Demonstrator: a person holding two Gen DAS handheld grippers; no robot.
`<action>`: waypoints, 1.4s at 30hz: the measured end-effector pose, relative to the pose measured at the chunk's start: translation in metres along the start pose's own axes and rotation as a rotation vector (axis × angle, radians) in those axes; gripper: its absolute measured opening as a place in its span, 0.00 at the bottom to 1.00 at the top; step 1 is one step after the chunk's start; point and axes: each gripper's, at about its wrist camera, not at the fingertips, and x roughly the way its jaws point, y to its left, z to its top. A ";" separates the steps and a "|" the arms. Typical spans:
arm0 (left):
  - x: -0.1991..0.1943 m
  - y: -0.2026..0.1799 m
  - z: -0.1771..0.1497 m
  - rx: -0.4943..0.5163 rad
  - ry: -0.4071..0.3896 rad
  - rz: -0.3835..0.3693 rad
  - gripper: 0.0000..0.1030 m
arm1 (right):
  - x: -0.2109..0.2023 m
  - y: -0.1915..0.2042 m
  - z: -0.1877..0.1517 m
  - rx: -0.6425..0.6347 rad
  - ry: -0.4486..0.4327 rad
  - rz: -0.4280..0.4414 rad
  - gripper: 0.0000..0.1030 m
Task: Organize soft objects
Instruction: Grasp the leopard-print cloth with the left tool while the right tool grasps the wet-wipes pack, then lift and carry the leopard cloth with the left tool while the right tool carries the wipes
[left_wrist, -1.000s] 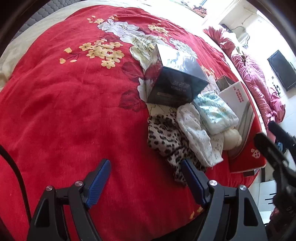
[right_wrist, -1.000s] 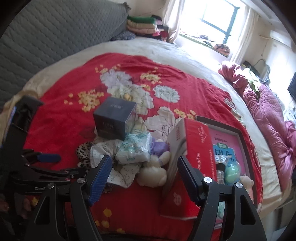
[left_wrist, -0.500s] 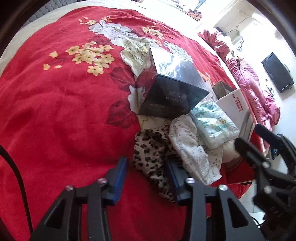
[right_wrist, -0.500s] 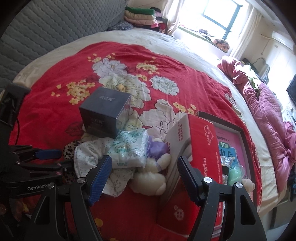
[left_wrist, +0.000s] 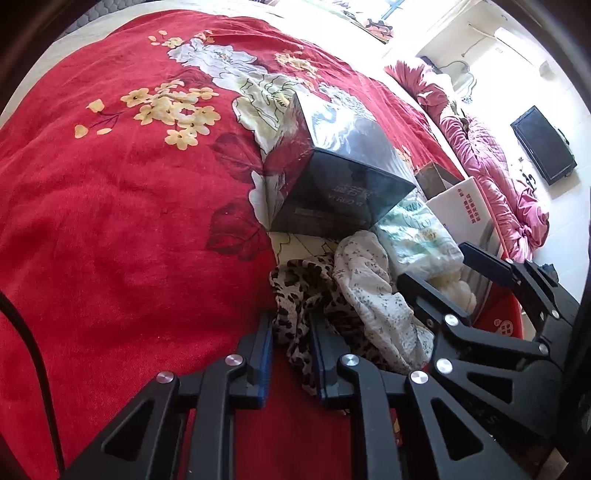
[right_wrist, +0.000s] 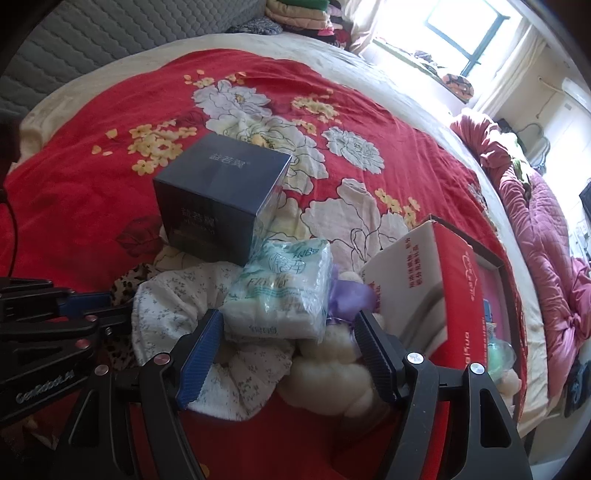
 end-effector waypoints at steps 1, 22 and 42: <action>0.000 0.000 0.000 0.000 0.000 -0.001 0.17 | 0.002 -0.001 0.001 0.006 0.001 0.007 0.72; -0.010 0.000 -0.002 0.011 -0.034 -0.033 0.07 | -0.034 -0.042 -0.017 0.195 -0.108 0.107 0.43; -0.096 -0.021 -0.015 0.053 -0.215 0.134 0.04 | -0.096 -0.061 -0.031 0.253 -0.216 0.160 0.43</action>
